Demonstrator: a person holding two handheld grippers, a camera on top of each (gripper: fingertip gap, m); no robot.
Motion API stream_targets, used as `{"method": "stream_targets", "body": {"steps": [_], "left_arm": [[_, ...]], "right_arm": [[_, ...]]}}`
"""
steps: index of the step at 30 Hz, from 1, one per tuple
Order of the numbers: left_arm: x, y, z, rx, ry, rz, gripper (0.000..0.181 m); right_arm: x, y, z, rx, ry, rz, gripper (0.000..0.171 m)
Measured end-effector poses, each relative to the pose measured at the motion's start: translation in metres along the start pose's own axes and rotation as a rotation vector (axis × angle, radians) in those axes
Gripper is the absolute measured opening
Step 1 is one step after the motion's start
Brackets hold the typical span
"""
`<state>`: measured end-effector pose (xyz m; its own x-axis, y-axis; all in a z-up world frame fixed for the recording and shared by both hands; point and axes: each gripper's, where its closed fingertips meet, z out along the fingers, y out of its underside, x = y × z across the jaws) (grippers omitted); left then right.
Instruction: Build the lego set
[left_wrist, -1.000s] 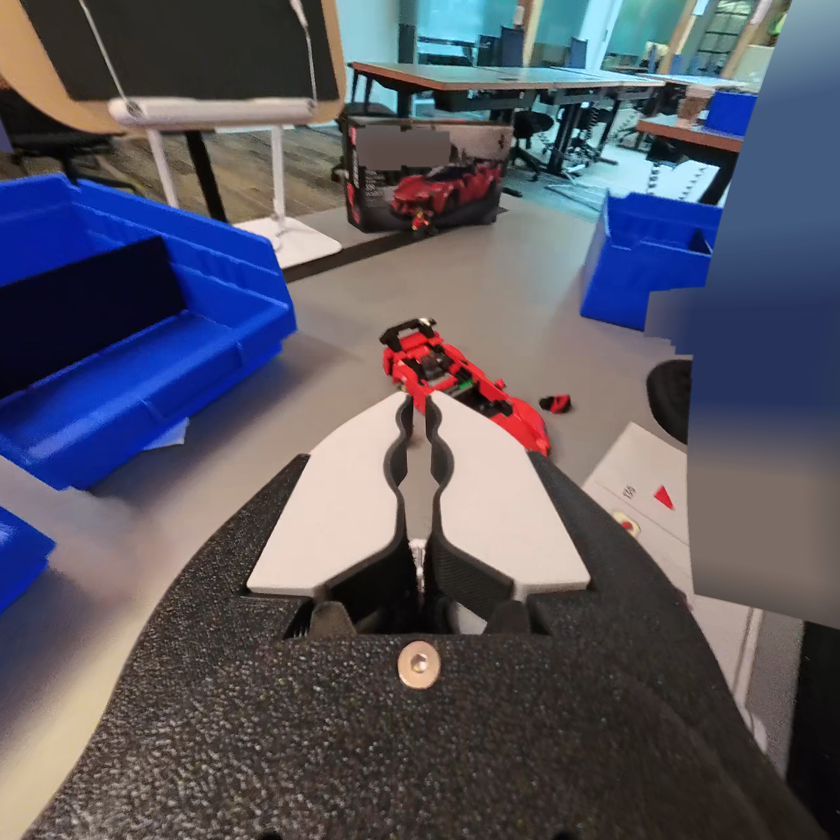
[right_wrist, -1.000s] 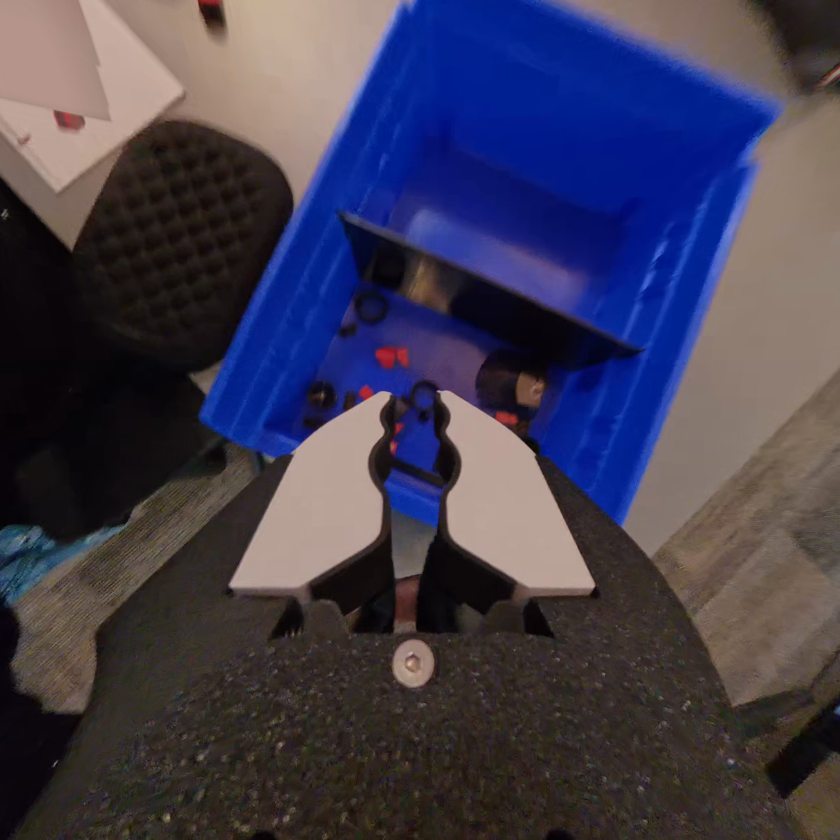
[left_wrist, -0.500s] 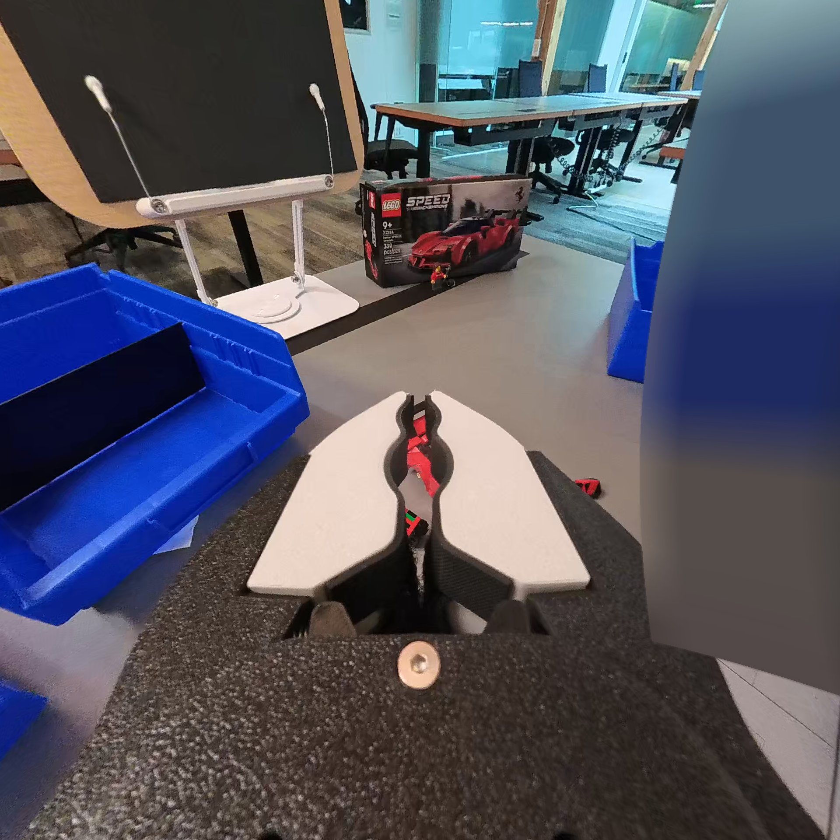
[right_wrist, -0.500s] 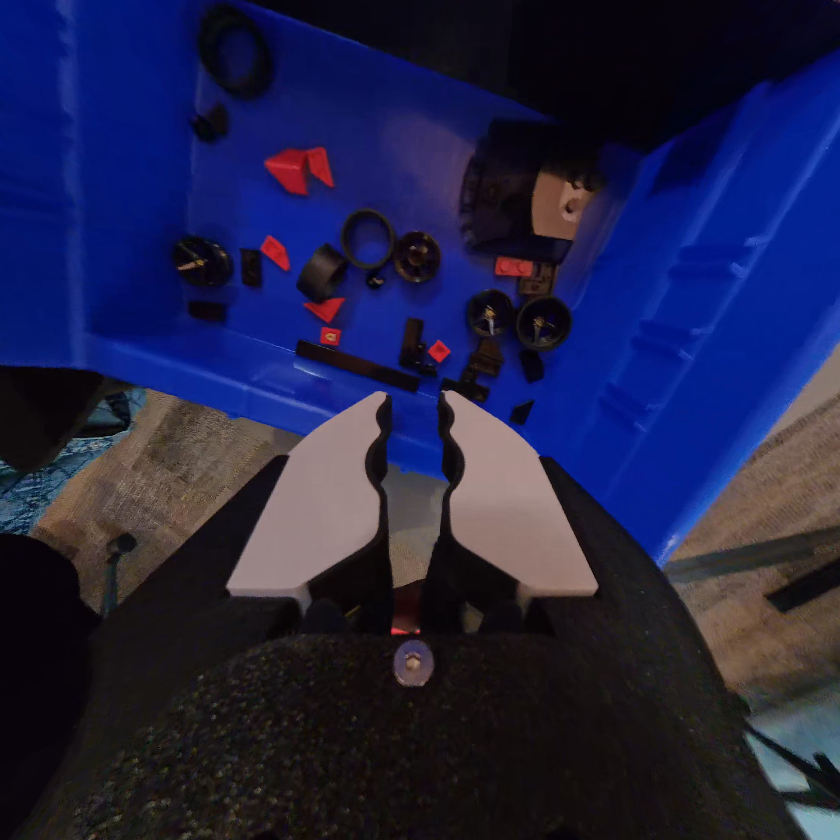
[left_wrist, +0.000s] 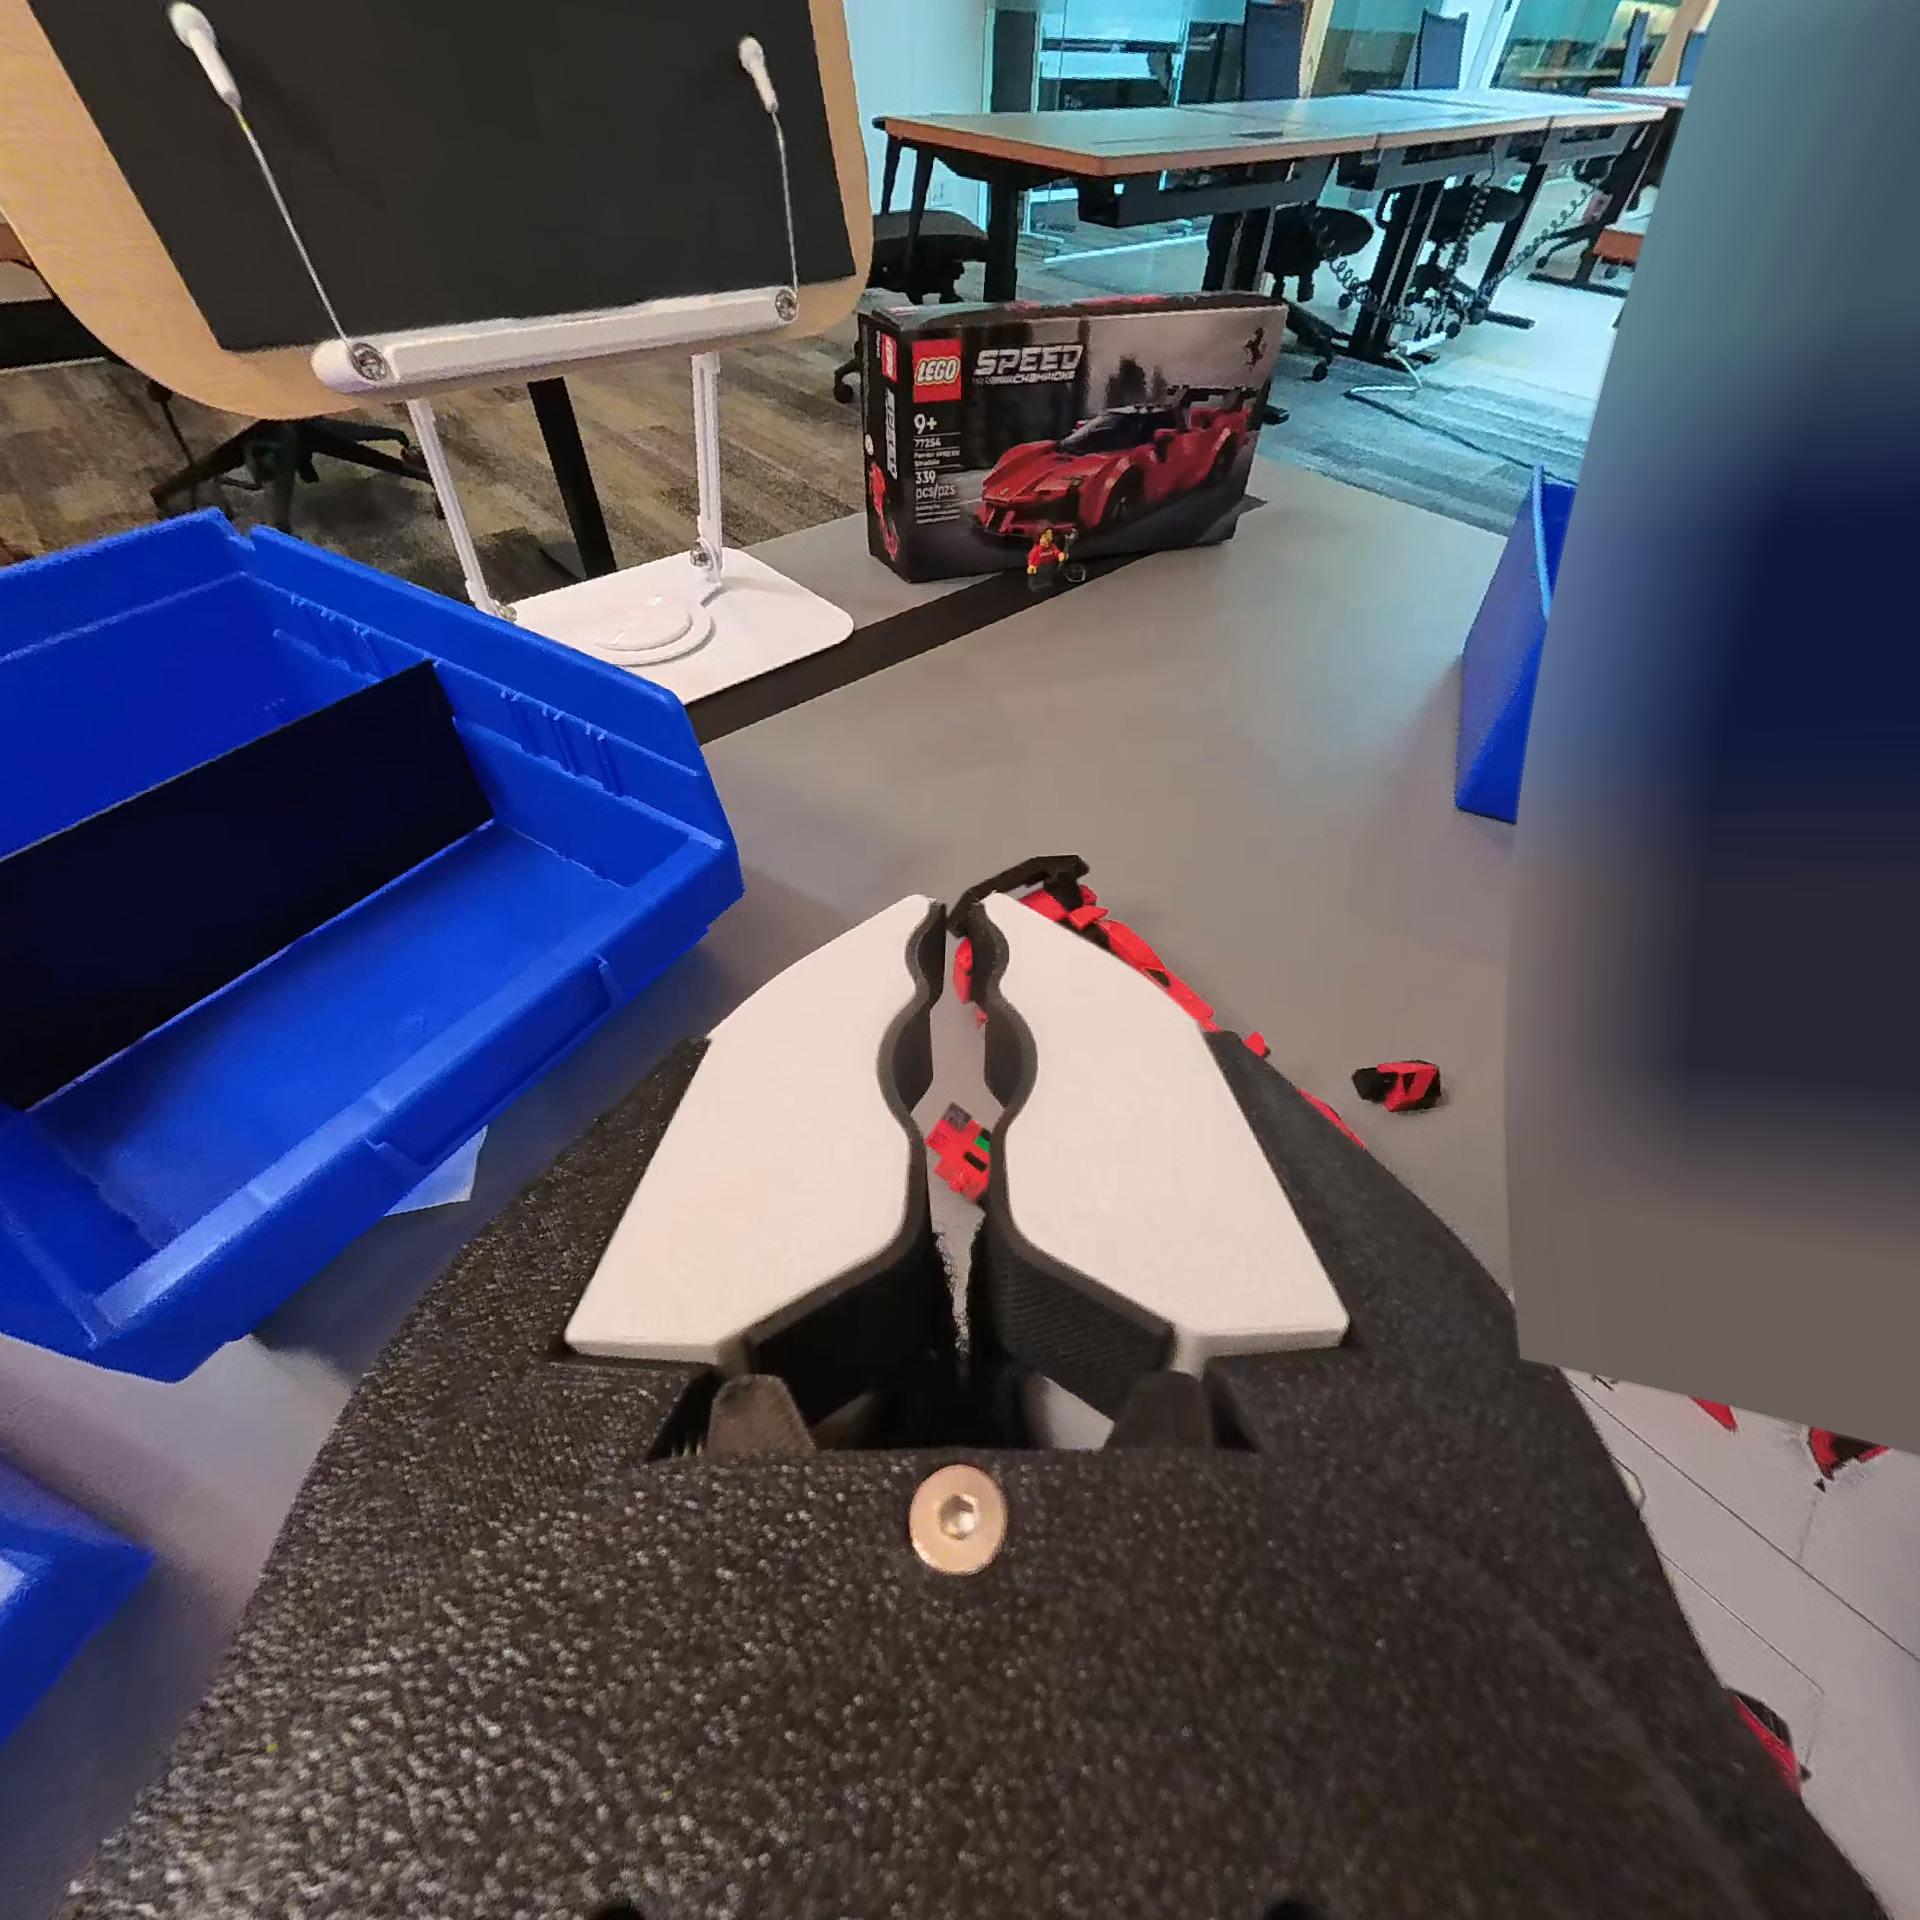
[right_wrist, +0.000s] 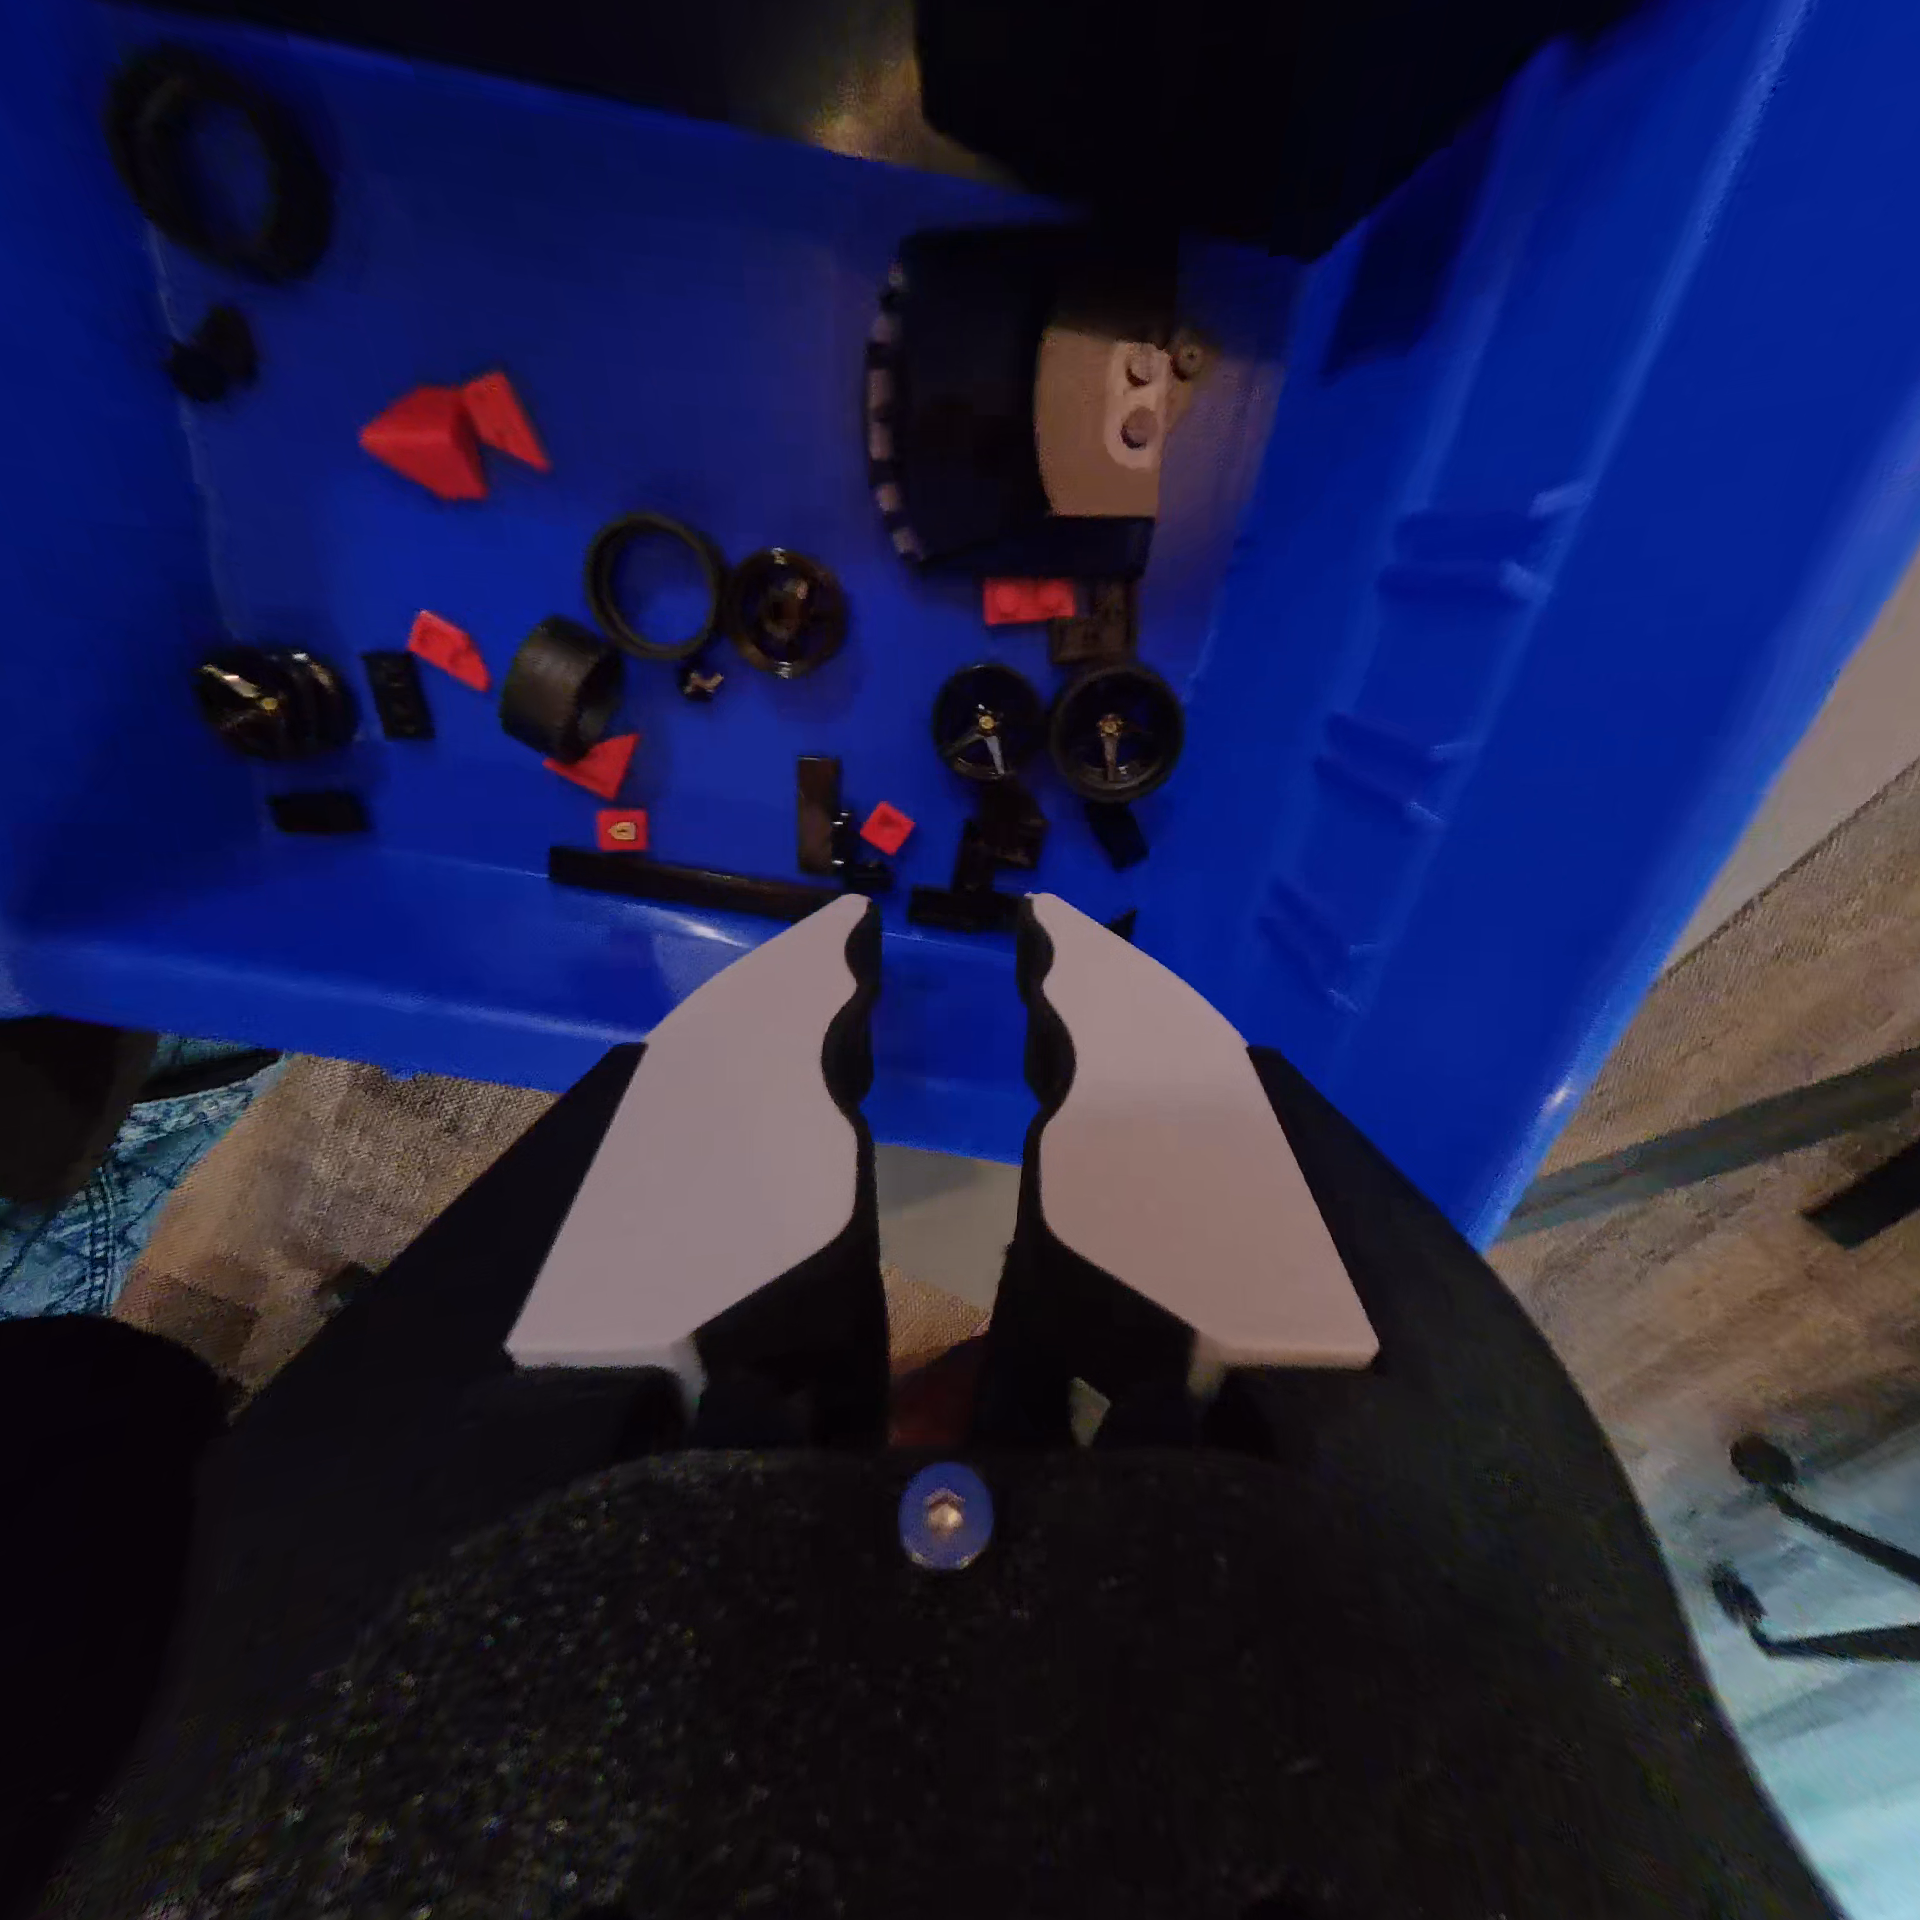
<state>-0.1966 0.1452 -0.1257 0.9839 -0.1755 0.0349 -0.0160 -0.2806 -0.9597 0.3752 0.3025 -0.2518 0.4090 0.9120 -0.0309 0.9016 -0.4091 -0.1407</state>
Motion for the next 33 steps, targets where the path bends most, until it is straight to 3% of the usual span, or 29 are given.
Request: {"method": "stream_targets", "body": {"steps": [7, 11, 13, 16, 18, 21, 23, 26, 29, 33], "left_arm": [[0.003, -0.002, 0.01, -0.016, 0.016, 0.017, 0.005], [0.006, 0.002, 0.015, -0.043, 0.025, 0.033, 0.005], [0.006, 0.002, 0.015, -0.048, 0.023, 0.039, 0.005], [0.005, 0.0, 0.015, -0.043, 0.017, 0.035, 0.005], [0.005, -0.001, 0.015, -0.043, 0.016, 0.033, 0.005], [0.006, -0.001, 0.015, -0.05, 0.013, 0.045, 0.005], [0.007, -0.001, 0.015, -0.049, 0.015, 0.049, 0.005], [0.008, 0.001, 0.015, -0.041, 0.021, 0.042, 0.005], [0.007, 0.005, 0.016, -0.039, 0.025, 0.025, 0.005], [0.004, 0.006, 0.013, -0.036, 0.021, 0.023, 0.005]], "right_arm": [[0.007, 0.004, 0.007, -0.055, 0.053, 0.004, 0.015], [-0.01, -0.009, 0.004, 0.024, -0.022, -0.051, 0.006], [-0.032, -0.025, -0.003, 0.142, -0.125, -0.122, 0.006], [-0.078, -0.05, -0.016, 0.317, -0.282, -0.266, 0.011], [-0.087, -0.046, -0.015, 0.293, -0.271, -0.316, 0.021], [-0.045, -0.019, -0.01, 0.152, -0.052, -0.177, 0.03], [-0.012, -0.001, -0.014, 0.097, 0.056, -0.007, 0.024], [-0.002, 0.002, -0.011, 0.105, 0.03, 0.122, 0.02], [-0.008, 0.0, -0.001, 0.07, 0.007, 0.089, 0.03], [-0.009, -0.002, 0.008, 0.015, -0.034, 0.098, 0.027]]}}
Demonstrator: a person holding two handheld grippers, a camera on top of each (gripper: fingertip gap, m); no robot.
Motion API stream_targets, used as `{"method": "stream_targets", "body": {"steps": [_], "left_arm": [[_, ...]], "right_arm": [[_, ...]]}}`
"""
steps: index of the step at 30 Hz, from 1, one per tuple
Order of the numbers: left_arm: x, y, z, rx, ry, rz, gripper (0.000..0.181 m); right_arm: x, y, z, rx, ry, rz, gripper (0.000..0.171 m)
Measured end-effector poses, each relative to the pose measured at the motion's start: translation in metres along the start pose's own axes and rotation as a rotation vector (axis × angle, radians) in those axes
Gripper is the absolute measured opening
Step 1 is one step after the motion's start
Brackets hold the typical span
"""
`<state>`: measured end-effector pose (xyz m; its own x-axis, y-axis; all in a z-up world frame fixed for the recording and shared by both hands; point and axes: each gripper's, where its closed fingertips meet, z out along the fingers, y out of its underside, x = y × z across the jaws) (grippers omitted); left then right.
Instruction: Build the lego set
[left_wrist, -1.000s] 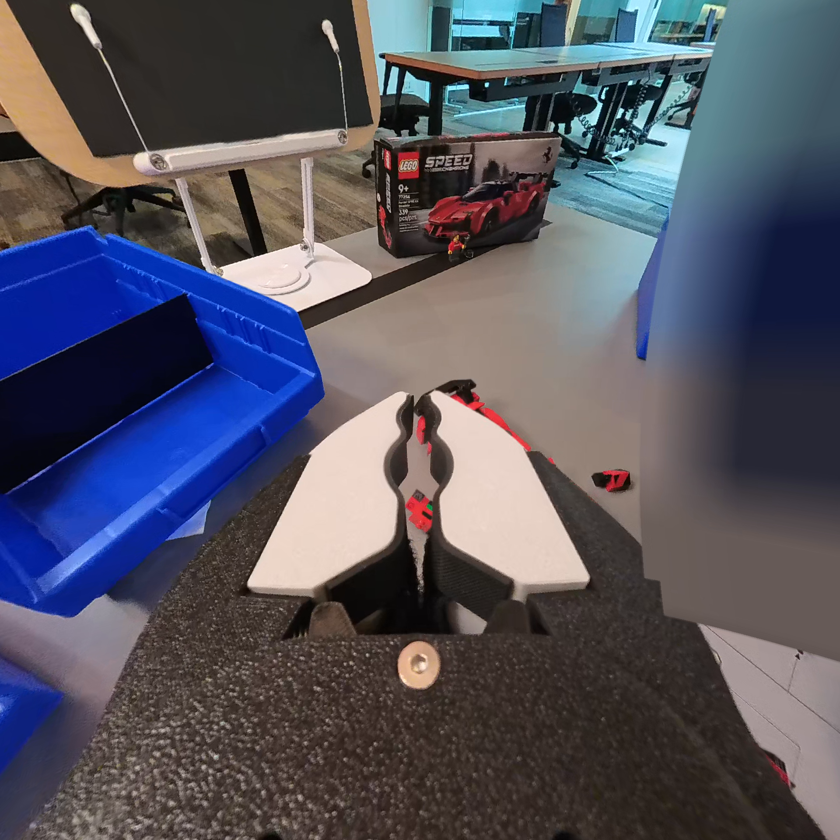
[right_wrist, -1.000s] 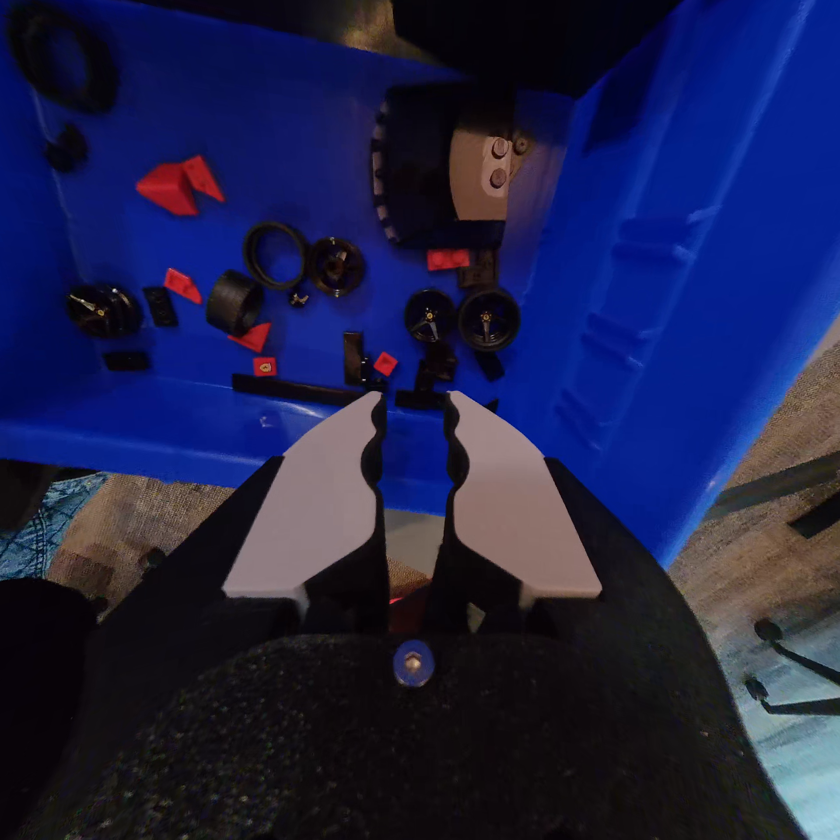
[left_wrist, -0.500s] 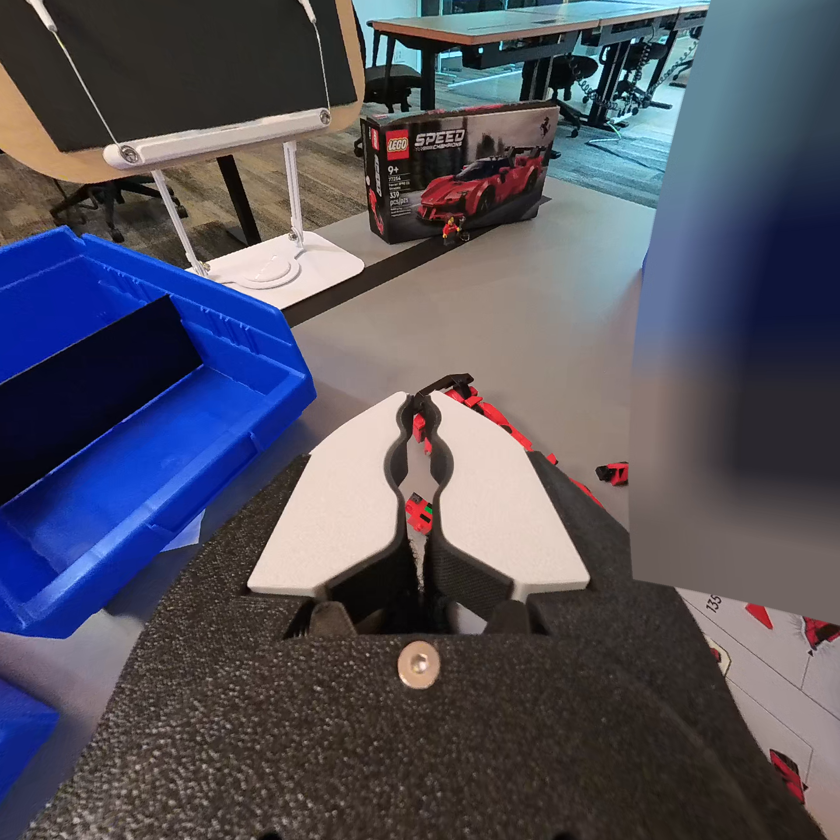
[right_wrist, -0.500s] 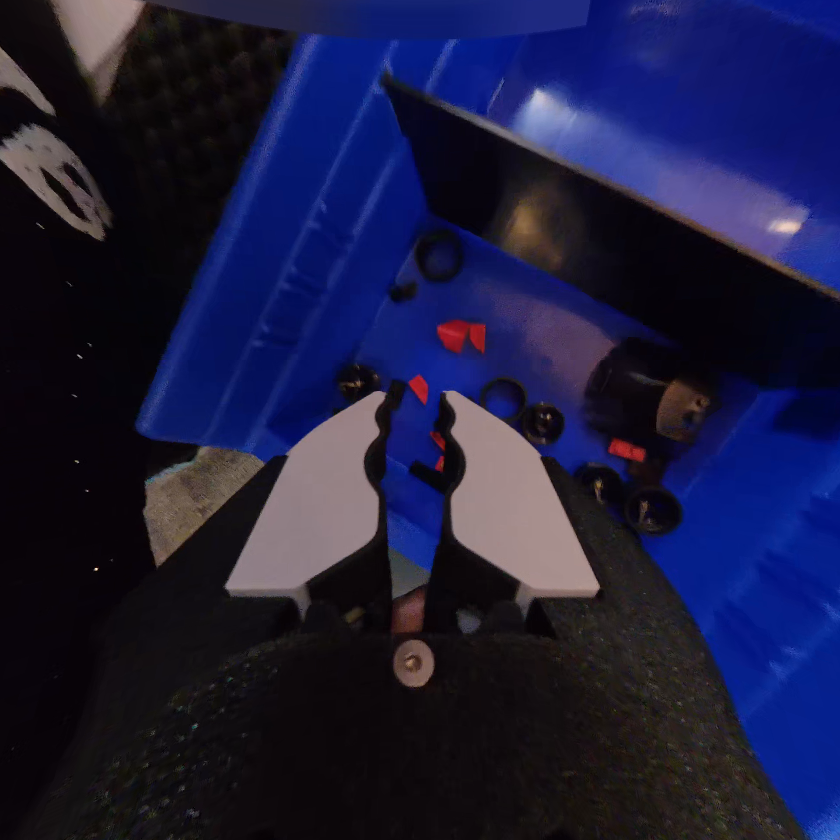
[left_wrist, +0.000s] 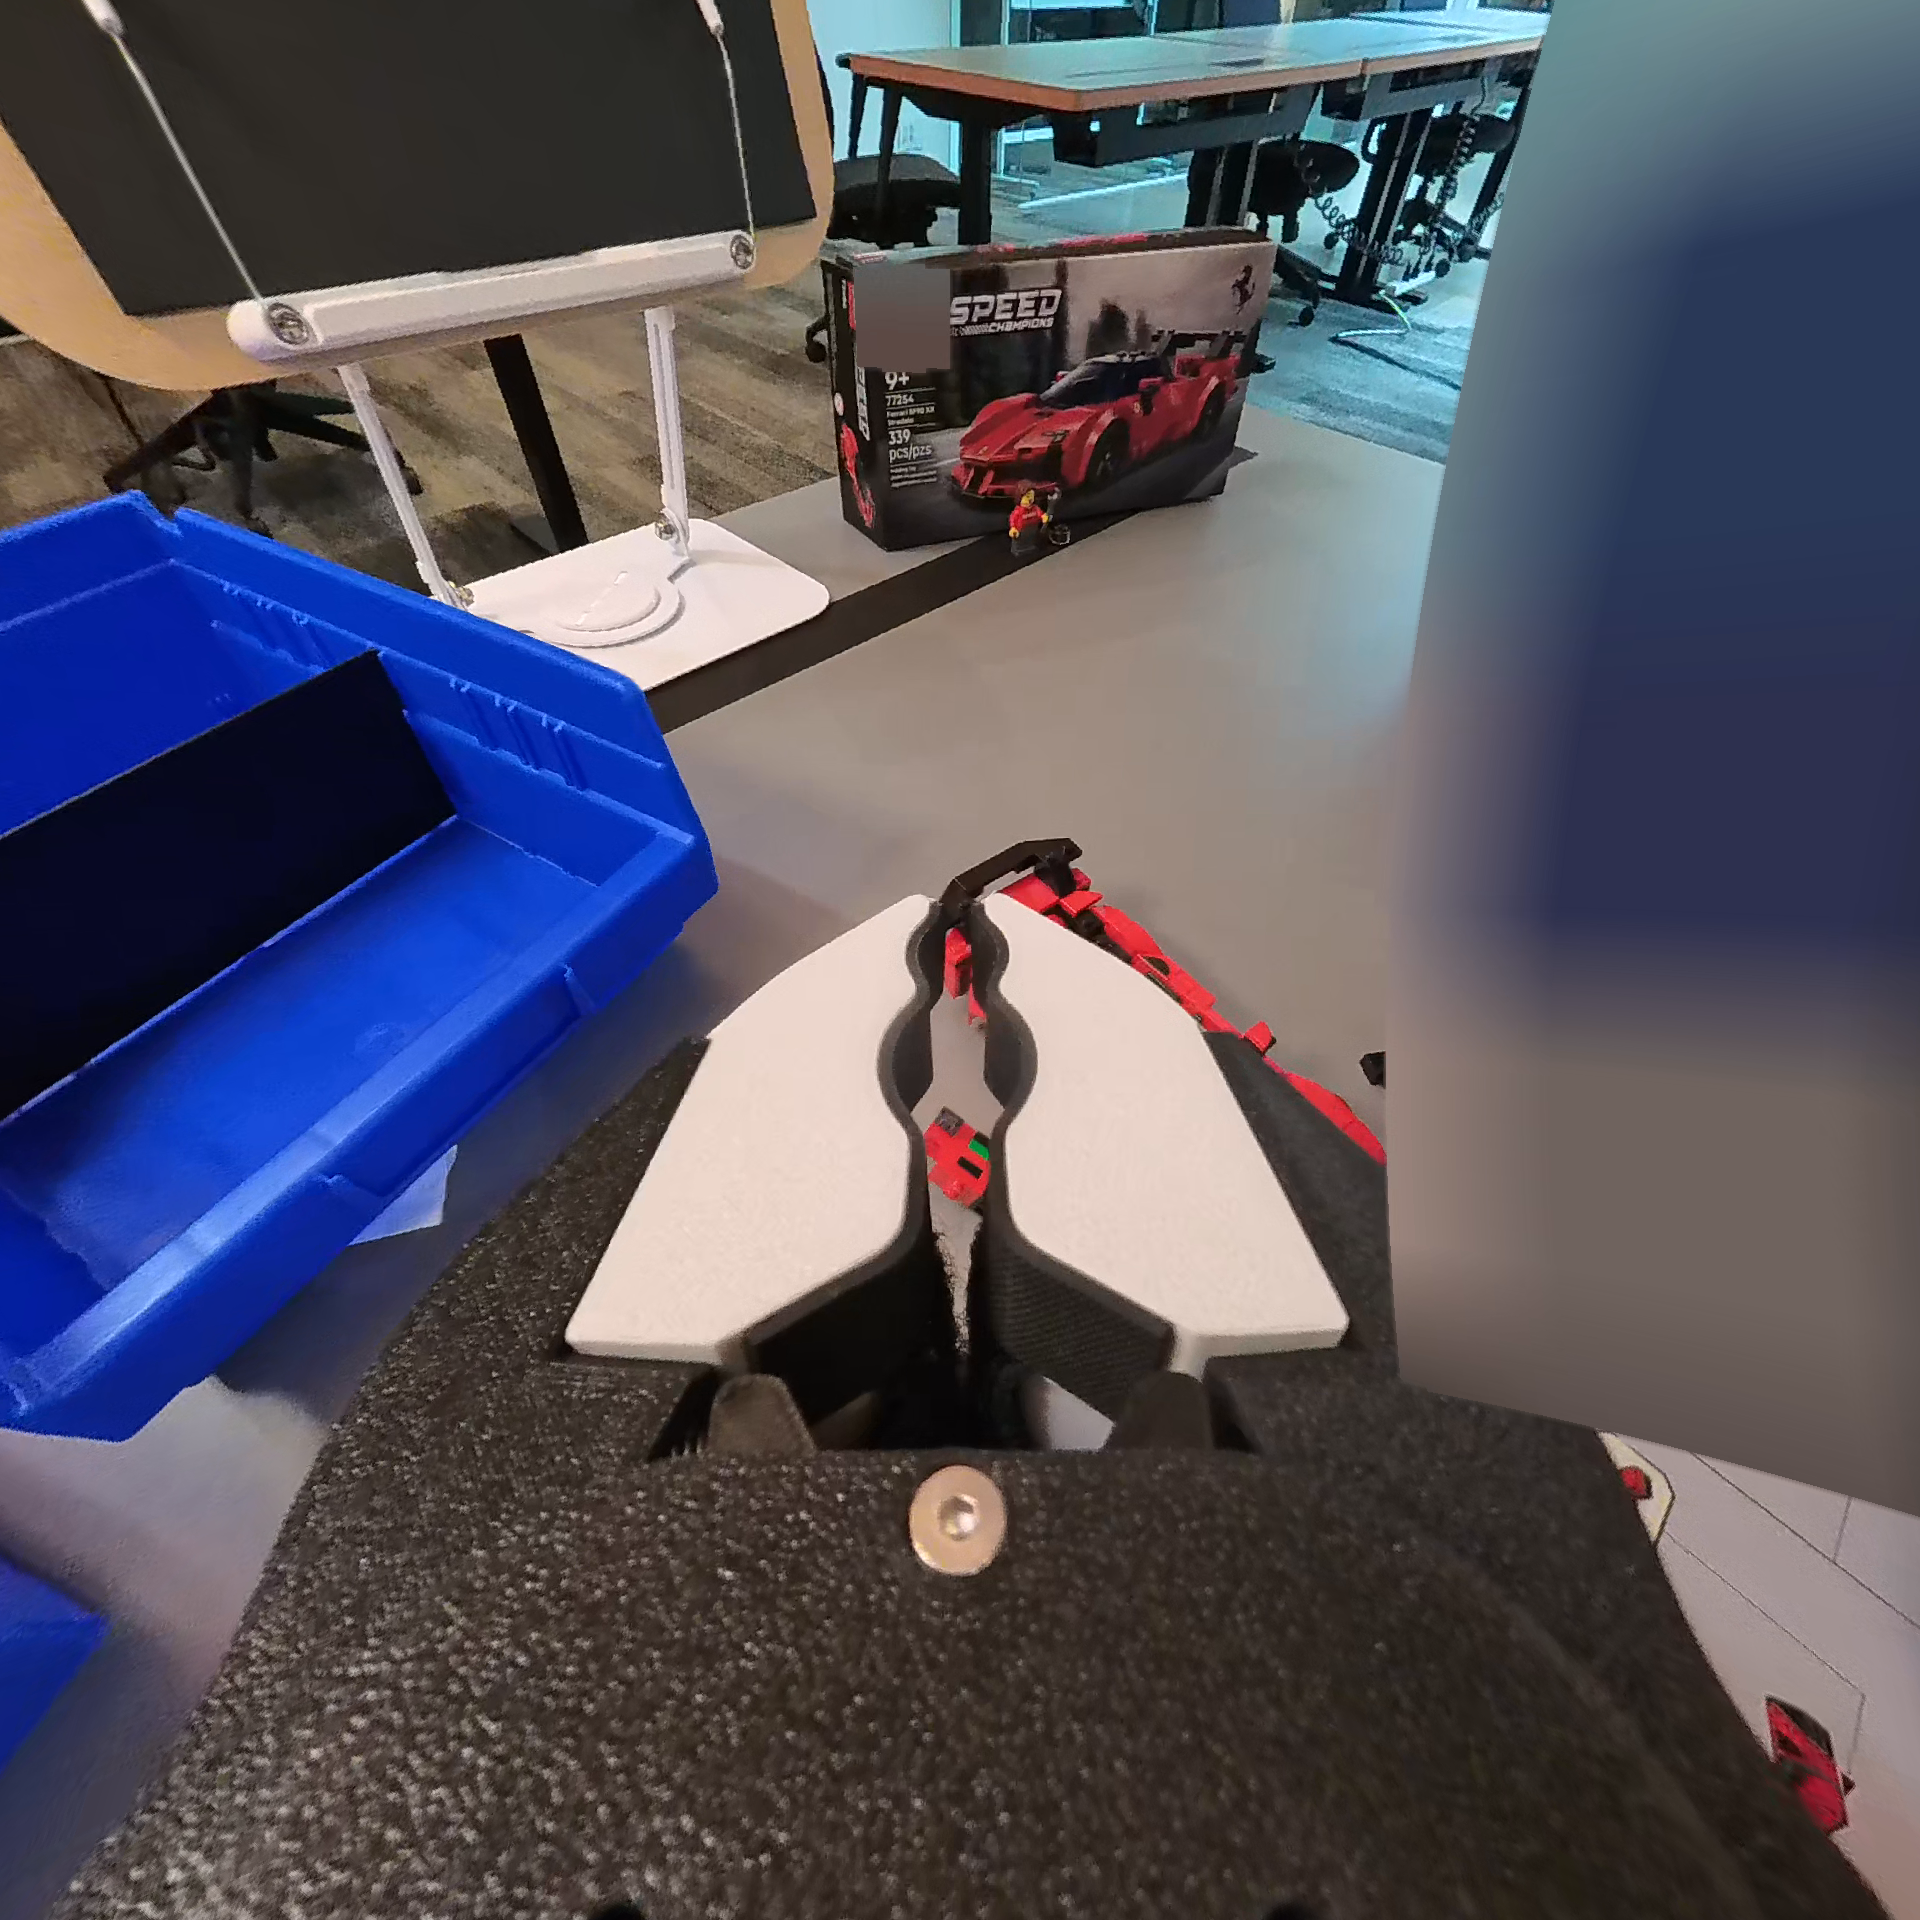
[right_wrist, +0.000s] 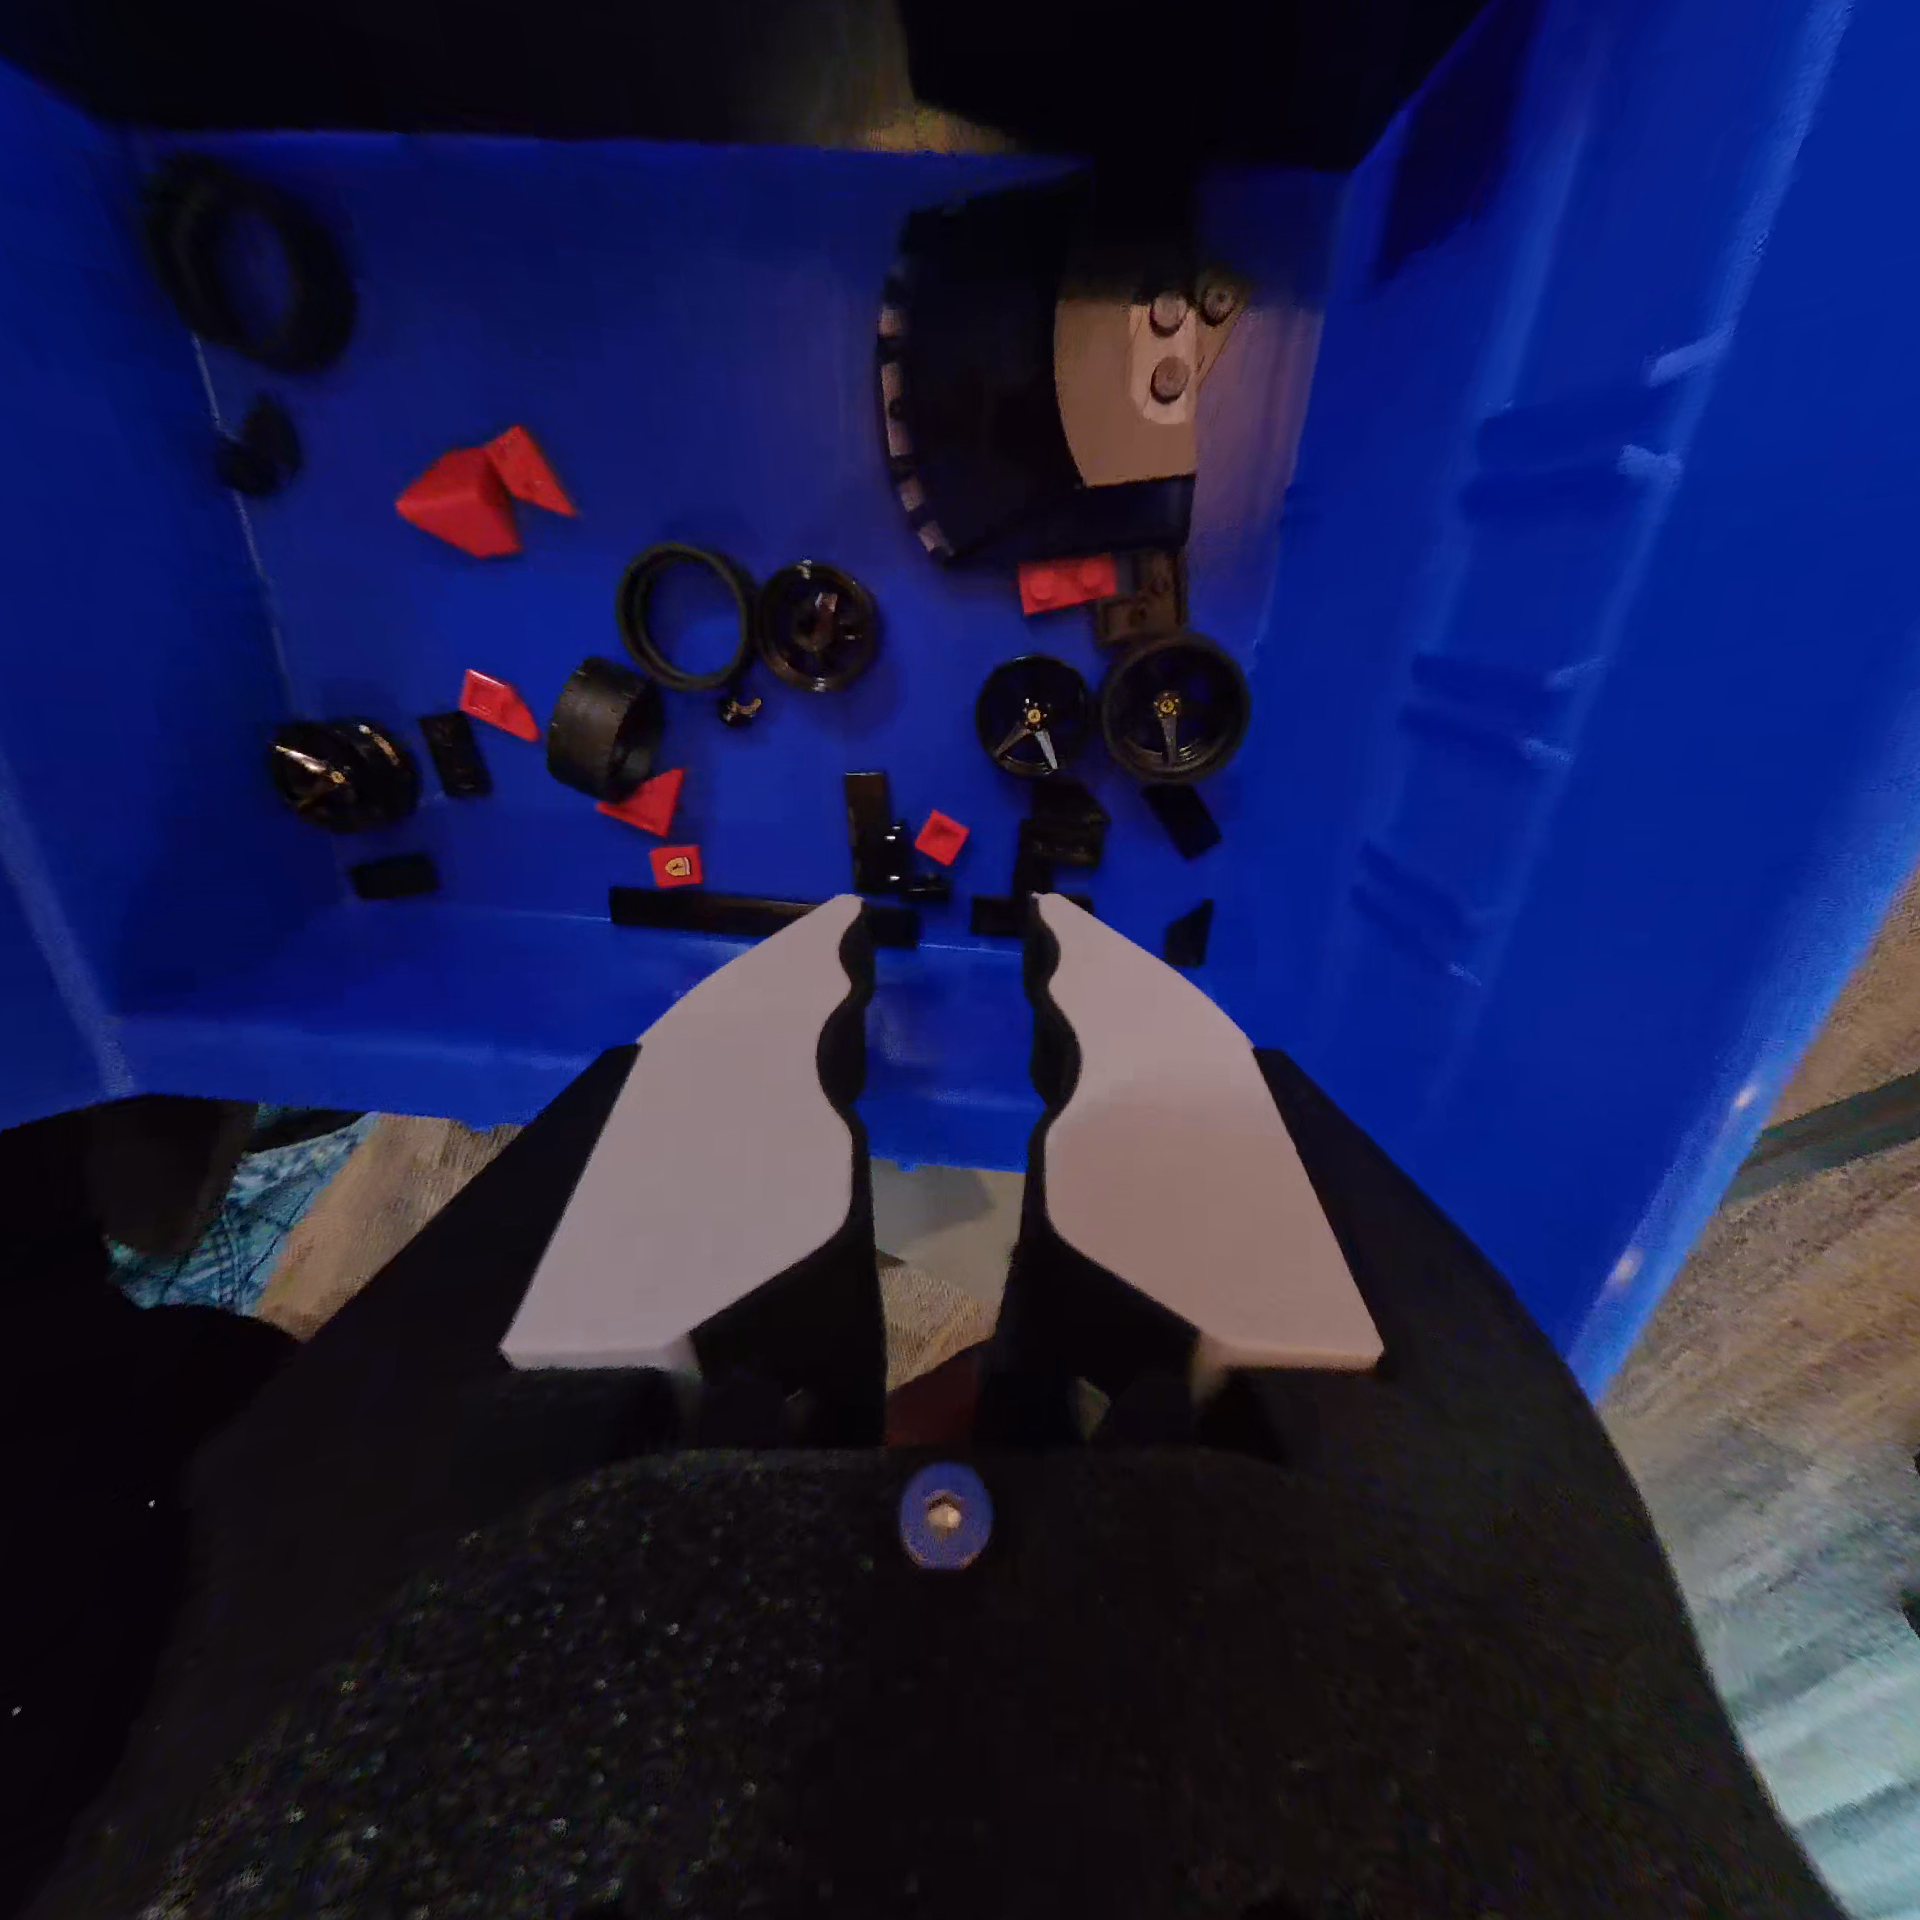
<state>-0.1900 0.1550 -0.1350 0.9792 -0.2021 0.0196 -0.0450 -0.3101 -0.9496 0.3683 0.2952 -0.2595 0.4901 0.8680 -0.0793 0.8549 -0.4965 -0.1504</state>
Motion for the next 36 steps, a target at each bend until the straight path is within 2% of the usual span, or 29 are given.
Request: {"method": "stream_targets", "body": {"steps": [4, 6, 12, 19, 22, 24, 26, 28, 29, 31, 33, 36], "left_arm": [[-0.003, 0.0, -0.003, 0.007, -0.005, -0.006, 0.005], [-0.004, 0.002, -0.004, 0.008, -0.006, -0.012, 0.005], [-0.006, 0.006, -0.005, 0.003, -0.009, -0.021, 0.005], [-0.006, 0.01, -0.002, -0.004, 0.001, -0.027, 0.005], [-0.006, 0.012, -0.001, -0.002, 0.004, -0.031, 0.005], [-0.006, 0.011, -0.002, 0.002, 0.005, -0.031, 0.005], [-0.006, 0.009, -0.003, 0.011, 0.004, -0.027, 0.005], [-0.004, 0.008, -0.005, 0.024, 0.01, -0.025, 0.005], [-0.003, 0.007, -0.007, 0.033, 0.014, -0.023, 0.005], [0.0, 0.004, -0.009, 0.052, 0.022, -0.018, 0.005], [0.002, 0.003, -0.013, 0.067, 0.03, -0.014, 0.005], [0.002, 0.001, -0.021, 0.088, 0.031, -0.006, 0.005]], "right_arm": [[0.002, 0.003, 0.007, -0.064, -0.049, -0.017, 0.025], [0.004, 0.004, 0.009, -0.089, -0.05, -0.016, 0.03], [0.02, 0.007, 0.01, -0.194, 0.095, -0.117, 0.023], [0.02, 0.004, 0.014, -0.267, 0.058, -0.185, 0.018], [0.002, -0.002, 0.013, -0.229, -0.05, -0.202, 0.015], [0.012, -0.009, -0.004, -0.203, 0.059, -0.185, 0.015], [-0.005, -0.044, -0.028, -0.014, 0.032, -0.26, 0.015], [-0.037, -0.093, -0.051, 0.212, -0.054, -0.429, 0.015], [-0.051, -0.114, -0.056, 0.267, -0.088, -0.511, 0.015], [-0.065, -0.136, -0.049, 0.185, -0.122, -0.638, 0.015], [-0.063, -0.145, -0.031, -0.001, -0.114, -0.73, 0.015], [-0.064, -0.145, -0.005, -0.281, -0.192, -0.781, 0.015]]}}
